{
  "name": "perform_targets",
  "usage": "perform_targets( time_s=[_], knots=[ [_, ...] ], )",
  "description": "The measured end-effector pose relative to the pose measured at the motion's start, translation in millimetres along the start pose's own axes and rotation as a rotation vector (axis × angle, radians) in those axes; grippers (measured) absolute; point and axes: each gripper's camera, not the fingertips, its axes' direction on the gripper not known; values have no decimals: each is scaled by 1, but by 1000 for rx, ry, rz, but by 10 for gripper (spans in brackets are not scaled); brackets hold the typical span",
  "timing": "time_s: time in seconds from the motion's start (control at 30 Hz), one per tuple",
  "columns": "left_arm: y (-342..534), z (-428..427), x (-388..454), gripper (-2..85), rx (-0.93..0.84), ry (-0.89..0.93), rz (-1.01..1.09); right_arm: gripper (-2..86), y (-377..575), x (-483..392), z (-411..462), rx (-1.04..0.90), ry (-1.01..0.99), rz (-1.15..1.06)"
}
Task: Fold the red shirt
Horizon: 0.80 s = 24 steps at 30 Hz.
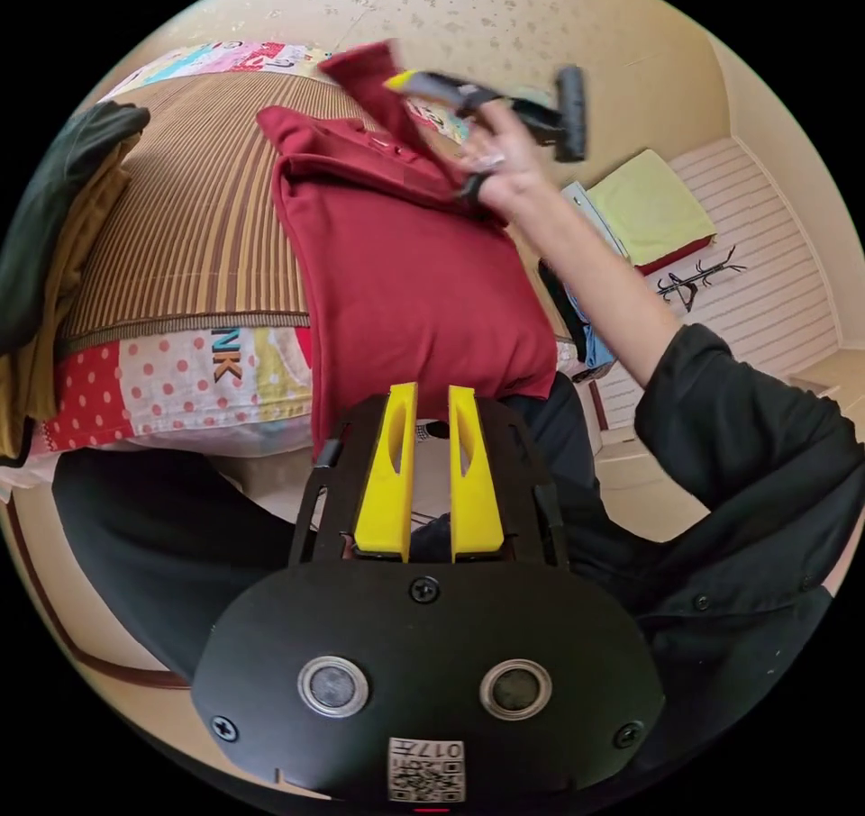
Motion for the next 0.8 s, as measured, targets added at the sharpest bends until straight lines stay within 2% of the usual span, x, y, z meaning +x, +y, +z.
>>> perform_targets(
  time_s=[0.03, 0.07, 0.13, 0.23, 0.3, 0.4, 0.47, 0.53, 0.6, 0.8],
  knots=[
    [5, -6, 3, 65, 17, 0, 8, 37, 6, -6, 34, -90, -2, 20],
    [9, -10, 5, 65, 26, -23, 17, 39, 15, -9, 38, -36, 7, 63],
    [15, -14, 5, 65, 17, -73, 27, 45, 20, -8, 26, 37, -20, 77],
    [20, -11, -6, 66, 10, -98, 34, 69, 18, 3, 9, -21, -159, 57],
    [15, -8, -16, 68, 3, -67, 23, 91, 26, 8, -13, 5, -192, 15],
    [-1, -9, -23, 82, 34, -56, 31, 103, 49, 37, -54, 74, -88, 57],
    [-13, -23, -25, 80, 131, -90, 12, 91, 63, 72, -83, 121, 120, 141],
    [-20, -37, -20, 72, 226, -44, 24, 72, 64, 107, -99, 115, 312, 278],
    [-25, -44, -13, 63, 278, -17, 32, 56, 59, 139, -110, 100, 402, 354],
    [-24, -19, 15, 60, 248, -25, 66, 15, 54, 236, -73, -144, 573, 486]
  ],
)
